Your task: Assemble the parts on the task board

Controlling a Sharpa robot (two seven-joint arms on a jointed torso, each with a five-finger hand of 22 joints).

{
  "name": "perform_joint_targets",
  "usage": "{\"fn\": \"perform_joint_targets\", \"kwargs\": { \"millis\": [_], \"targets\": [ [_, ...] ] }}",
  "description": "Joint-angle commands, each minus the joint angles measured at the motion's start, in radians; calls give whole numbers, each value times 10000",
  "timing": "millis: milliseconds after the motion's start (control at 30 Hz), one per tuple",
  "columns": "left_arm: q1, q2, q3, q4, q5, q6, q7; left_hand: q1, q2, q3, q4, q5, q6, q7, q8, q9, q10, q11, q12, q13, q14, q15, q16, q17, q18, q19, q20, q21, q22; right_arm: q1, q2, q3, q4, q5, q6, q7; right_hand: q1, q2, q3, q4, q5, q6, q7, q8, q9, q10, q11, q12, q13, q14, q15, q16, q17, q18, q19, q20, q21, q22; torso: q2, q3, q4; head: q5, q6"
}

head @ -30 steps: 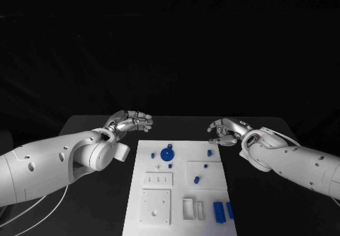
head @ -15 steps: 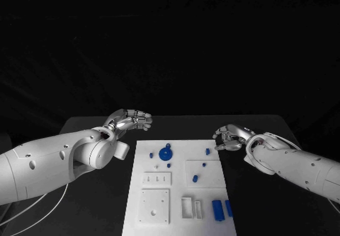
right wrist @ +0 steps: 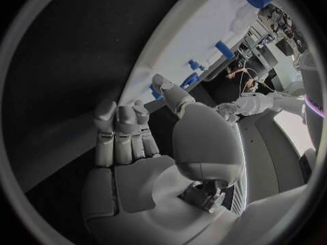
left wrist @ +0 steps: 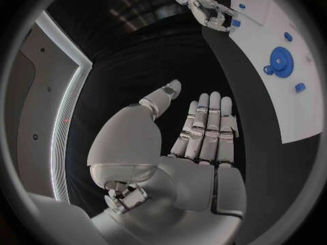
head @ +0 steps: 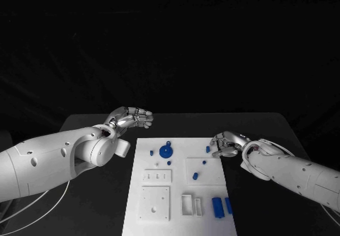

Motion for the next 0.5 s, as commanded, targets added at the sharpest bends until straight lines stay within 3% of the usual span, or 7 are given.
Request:
{"fn": "perform_joint_targets", "kwargs": {
  "millis": [33, 500],
  "targets": [
    [4, 23, 7, 44, 35, 176, 117, -41, 28, -18, -52, -42, 43, 69, -57, -14, 43, 34, -42, 9, -33, 30, -6, -11, 55, -29, 10, 46, 218, -85, 75, 4, -17, -243, -35, 130, 123, 73, -27, -6, -172, 76, 113, -28, -16, -100, -1, 12, 13, -47, 15, -61, 24, 1014, -57, 5, -28, 191, -8, -17, 36, 12, -33],
    [5, -46, 7, 37, 35, 142, 105, -52, 28, -19, -51, -44, 40, 71, -60, -15, 42, 35, -49, 10, -37, 31, -6, -12, 53, -32, 11, 47, 217, -190, 263, 0, -121, -270, -72, 23, -37, 301, 162, 114, -609, 263, 81, 20, -27, -89, -31, 19, -2, -20, -11, -96, 66, 1014, -51, 72, -18, 183, -8, -20, 13, 28, -90]
  ]
}}
